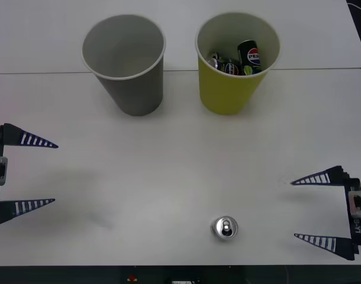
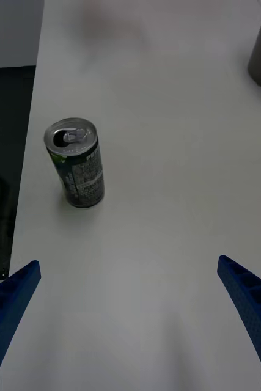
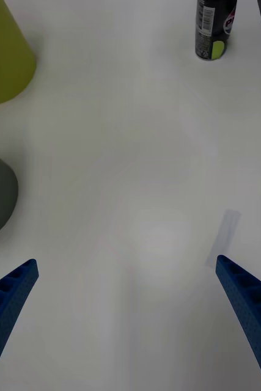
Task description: Put the can into the green bin and the plastic bottle into the gray bin
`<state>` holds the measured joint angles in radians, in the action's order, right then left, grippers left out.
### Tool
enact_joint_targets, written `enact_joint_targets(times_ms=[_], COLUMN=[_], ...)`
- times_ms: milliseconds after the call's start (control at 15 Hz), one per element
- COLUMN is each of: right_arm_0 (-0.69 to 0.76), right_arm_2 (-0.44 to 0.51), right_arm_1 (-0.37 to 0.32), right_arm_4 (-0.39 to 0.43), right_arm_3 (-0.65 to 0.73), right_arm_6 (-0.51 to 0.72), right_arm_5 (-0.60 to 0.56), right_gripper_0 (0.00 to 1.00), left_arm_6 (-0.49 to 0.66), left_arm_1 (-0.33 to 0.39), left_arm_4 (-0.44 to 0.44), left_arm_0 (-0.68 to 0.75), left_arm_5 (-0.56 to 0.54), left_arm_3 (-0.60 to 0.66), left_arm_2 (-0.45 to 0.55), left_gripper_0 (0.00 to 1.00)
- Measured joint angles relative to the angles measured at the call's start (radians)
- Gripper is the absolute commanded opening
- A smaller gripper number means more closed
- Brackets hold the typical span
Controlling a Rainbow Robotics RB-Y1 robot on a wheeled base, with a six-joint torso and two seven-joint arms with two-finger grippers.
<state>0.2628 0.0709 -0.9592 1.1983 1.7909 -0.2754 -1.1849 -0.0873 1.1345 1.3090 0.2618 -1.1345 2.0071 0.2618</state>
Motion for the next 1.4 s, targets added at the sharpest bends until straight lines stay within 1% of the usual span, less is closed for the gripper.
enact_joint_targets(times_ms=[267, 400, 667, 733, 933, 1400], right_arm_0=[0.000, -0.003, -0.056, -0.067, -0.092, -0.160], right_arm_2=[-0.090, -0.128, -0.188, -0.198, -0.226, -0.245], right_arm_1=[0.039, 0.066, 0.151, 0.175, 0.235, 0.387], right_arm_4=[0.001, 0.001, 0.001, 0.001, 0.001, 0.004], right_arm_3=[-0.001, -0.010, -0.105, -0.130, -0.191, -0.351], right_arm_6=[-0.043, -0.065, -0.121, -0.149, -0.180, -0.244], right_arm_5=[0.088, 0.114, 0.103, 0.101, 0.089, -0.007], right_gripper_0=[1.00, 1.00, 1.00, 1.00, 1.00, 1.00], left_arm_6=[0.000, 0.000, 0.000, 0.000, 0.000, 0.000], left_arm_1=[0.000, 0.000, 0.000, 0.000, 0.000, 0.000], left_arm_4=[0.000, 0.000, 0.000, 0.000, 0.000, 0.000], left_arm_0=[0.000, 0.000, 0.000, 0.000, 0.000, 0.000], left_arm_5=[0.000, 0.000, 0.000, 0.000, 0.000, 0.000], left_arm_3=[0.000, 0.000, 0.000, 0.000, 0.000, 0.000], left_arm_2=[0.000, 0.000, 0.000, 0.000, 0.000, 0.000], left_gripper_0=[1.00, 1.00, 1.00, 1.00, 1.00, 1.00])
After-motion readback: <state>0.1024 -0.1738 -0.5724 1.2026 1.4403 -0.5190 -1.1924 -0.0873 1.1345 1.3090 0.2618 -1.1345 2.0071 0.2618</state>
